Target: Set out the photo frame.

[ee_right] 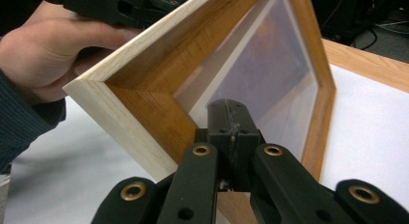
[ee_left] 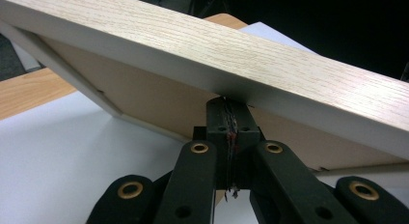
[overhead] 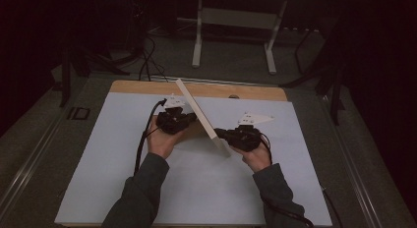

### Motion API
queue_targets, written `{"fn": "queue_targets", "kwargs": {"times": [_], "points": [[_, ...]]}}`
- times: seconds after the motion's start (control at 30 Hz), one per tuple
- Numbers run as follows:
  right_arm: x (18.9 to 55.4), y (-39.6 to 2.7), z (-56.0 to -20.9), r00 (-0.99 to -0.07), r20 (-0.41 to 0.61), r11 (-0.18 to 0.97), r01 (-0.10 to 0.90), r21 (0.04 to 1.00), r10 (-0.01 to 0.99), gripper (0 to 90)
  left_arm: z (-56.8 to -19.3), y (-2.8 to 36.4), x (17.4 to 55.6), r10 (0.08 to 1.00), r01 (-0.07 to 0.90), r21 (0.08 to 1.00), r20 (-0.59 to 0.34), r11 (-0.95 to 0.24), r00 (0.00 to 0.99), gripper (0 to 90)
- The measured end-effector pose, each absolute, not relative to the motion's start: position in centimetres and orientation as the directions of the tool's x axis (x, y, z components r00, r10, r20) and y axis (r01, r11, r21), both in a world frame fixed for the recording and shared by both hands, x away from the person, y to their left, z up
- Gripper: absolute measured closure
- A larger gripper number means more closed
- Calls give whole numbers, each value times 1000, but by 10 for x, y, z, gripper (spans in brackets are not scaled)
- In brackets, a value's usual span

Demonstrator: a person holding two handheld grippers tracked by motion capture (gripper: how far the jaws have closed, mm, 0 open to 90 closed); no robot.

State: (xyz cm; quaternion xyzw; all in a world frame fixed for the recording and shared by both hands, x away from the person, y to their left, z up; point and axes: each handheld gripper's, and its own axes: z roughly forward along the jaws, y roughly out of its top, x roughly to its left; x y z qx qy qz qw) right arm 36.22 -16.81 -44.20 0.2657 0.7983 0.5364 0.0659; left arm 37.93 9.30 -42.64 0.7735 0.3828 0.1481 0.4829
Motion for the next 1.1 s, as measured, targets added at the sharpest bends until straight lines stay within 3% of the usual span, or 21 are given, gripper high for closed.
{"fn": "queue_targets", "kwargs": {"times": [1.1], "points": [[354, -139, -441, -901, 165, 326, 309, 894, 402, 899, -429, 82, 379, 693, 415, 875, -138, -250, 707, 900]]}}
